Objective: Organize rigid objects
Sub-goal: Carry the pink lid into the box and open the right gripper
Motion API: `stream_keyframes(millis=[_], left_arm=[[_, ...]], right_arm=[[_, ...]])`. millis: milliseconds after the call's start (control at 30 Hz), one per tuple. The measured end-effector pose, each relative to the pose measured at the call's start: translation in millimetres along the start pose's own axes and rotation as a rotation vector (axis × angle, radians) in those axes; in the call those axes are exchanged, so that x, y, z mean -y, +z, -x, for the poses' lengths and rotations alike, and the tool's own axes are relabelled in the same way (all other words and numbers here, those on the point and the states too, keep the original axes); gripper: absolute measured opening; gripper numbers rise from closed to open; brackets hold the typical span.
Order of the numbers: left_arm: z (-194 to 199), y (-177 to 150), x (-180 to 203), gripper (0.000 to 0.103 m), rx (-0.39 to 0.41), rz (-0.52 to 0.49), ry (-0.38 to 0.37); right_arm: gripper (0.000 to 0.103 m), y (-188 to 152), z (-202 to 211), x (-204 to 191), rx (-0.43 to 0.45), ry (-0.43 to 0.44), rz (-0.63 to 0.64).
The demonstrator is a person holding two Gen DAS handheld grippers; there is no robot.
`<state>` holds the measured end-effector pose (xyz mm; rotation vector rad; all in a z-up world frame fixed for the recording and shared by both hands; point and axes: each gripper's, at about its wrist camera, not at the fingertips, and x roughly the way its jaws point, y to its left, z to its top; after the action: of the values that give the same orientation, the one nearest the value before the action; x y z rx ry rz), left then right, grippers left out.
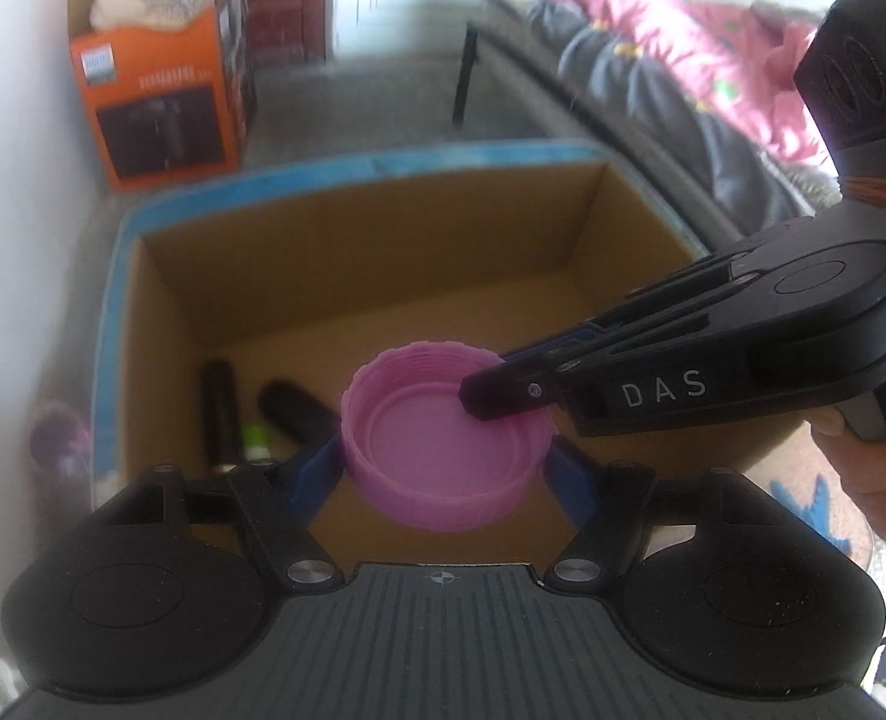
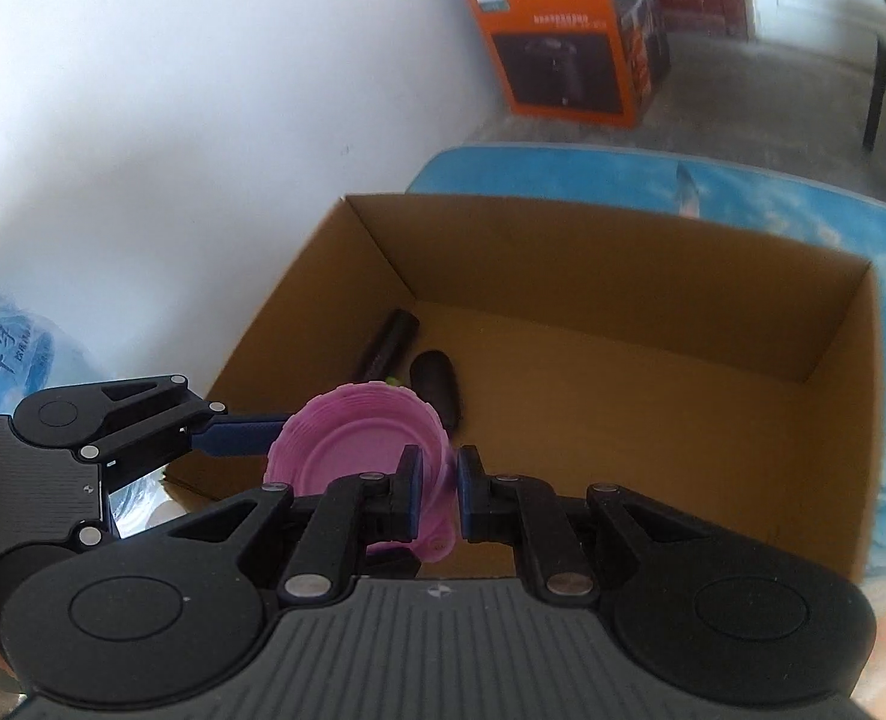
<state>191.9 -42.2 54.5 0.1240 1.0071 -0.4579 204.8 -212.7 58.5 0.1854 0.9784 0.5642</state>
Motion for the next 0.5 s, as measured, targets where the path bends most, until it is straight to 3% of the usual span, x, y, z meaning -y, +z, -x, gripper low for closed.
stream_keyframes(millis=[233,500], left_arm=[[-36.6,11.5,-29.7,0.073,-0.210,0.082,-0.042],[-60.6,10.8,-40.6,0.075,-0.338,0.119,-0.036]], right_arm=[[0.013,8.4,-54.0,22.3,-0.181,0.055,-0.066],[0.012,9.7,-100.8,18.7,-0.357,0.077,-0.037]])
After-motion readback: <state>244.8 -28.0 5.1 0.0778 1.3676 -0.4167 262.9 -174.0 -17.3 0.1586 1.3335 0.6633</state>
